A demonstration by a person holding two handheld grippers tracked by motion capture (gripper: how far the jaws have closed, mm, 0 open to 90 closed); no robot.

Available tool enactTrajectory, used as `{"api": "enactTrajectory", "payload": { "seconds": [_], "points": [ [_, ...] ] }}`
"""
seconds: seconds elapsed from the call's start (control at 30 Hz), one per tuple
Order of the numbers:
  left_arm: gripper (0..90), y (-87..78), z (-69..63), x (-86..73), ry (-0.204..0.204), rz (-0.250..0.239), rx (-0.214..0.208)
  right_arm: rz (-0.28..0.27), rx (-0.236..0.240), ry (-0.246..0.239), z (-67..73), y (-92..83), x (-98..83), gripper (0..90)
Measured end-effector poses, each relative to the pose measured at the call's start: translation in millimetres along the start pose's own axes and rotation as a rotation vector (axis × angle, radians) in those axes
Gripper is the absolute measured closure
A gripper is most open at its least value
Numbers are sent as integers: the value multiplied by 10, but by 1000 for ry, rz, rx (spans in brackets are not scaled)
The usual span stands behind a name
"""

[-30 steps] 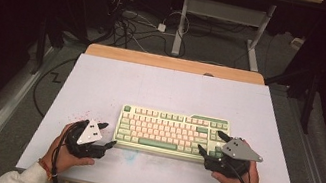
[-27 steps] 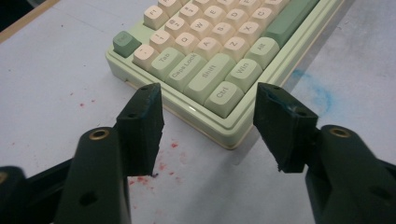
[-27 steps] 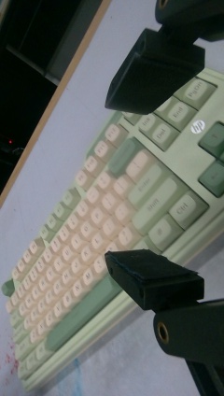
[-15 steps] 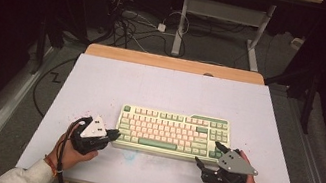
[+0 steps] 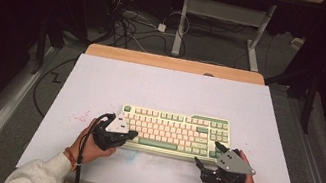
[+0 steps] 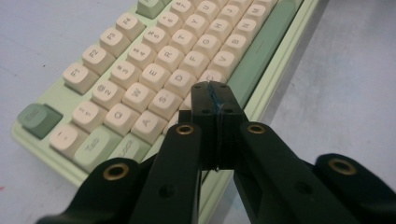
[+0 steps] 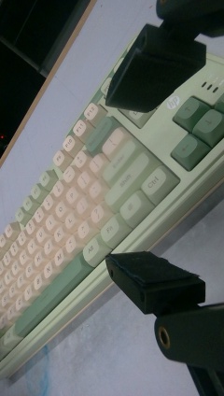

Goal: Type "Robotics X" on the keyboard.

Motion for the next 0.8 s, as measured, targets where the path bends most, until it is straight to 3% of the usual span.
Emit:
{"api": "enactTrajectory", "payload": {
  "seconds": [0.17, 0.4, 0.8],
  "points": [
    [874, 169, -20, 178, 20, 19, -6, 15, -9, -7, -7, 21, -15, 207],
    [874, 393, -78, 383, 33, 30, -46, 25, -10, -6, -10, 29, -29, 207],
    [869, 530, -122, 459, 58, 52, -59, 28, -1, -8, -25, 32, -40, 207]
  ]
}}
Point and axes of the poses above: each handheld gripper's, and its own axes: y roughly forward along the jaws, x roughly out of its top, z roughly to its left, the point moved 3 cm from there along y, roughly forward along the jaws, and after that the axes turned 3 degrees about x, right-handed, at the moved point
